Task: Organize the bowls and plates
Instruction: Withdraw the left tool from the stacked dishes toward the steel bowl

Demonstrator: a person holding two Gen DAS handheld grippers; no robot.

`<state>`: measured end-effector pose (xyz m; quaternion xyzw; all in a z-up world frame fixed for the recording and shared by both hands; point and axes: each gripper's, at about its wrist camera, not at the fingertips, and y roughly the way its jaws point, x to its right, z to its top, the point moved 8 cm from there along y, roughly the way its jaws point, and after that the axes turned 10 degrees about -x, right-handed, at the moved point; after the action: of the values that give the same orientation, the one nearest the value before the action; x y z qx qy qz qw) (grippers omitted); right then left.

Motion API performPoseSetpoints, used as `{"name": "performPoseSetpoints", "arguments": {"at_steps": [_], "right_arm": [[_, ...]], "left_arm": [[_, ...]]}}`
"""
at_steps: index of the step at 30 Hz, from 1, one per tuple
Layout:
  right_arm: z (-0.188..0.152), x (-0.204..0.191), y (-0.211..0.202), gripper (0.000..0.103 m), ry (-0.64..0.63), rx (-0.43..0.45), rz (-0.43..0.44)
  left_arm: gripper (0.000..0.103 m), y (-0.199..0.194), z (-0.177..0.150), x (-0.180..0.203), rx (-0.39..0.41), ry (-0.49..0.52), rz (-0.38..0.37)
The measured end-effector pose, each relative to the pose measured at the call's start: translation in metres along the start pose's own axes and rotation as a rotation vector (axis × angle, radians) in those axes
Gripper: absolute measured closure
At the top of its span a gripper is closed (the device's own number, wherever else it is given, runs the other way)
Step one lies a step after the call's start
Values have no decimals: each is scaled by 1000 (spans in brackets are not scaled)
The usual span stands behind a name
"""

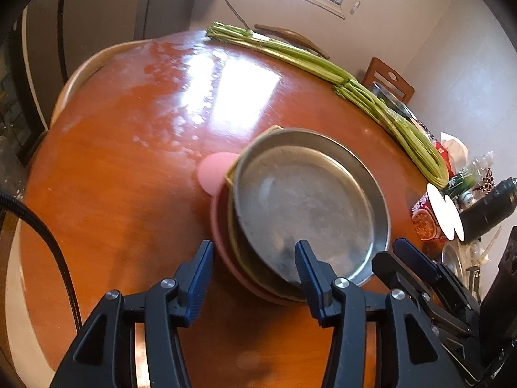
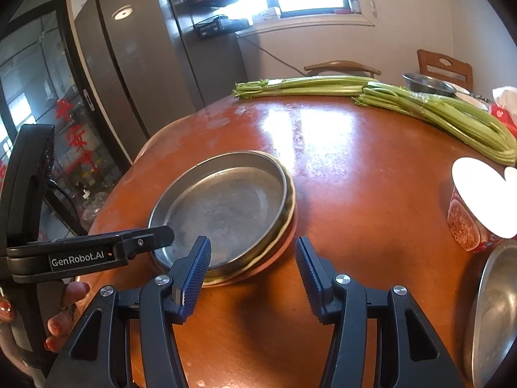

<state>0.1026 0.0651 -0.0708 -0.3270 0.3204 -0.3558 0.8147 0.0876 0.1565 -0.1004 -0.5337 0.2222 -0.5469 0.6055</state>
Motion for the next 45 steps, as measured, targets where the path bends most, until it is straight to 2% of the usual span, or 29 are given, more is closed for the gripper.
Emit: {"name": "performPoseSetpoints", "arguments": {"at_steps": [11, 29, 33, 37, 45], "right_arm": [[-3, 7, 2, 46, 14, -13, 16], [-4, 27, 3, 46, 49, -21, 20], [-4, 33, -2, 46, 51, -13, 5], [-3, 39, -8, 46, 61, 2, -5], [-4, 42, -21, 46, 58, 29, -26]], "left_arm": [[51, 7, 5, 6, -7, -3, 30], [50, 25, 24, 30, -1, 14, 23], [50, 23, 24, 29, 12, 6, 22], [50, 16, 26, 25, 49, -8, 64], [50, -1, 21, 28, 88, -4, 53]]}}
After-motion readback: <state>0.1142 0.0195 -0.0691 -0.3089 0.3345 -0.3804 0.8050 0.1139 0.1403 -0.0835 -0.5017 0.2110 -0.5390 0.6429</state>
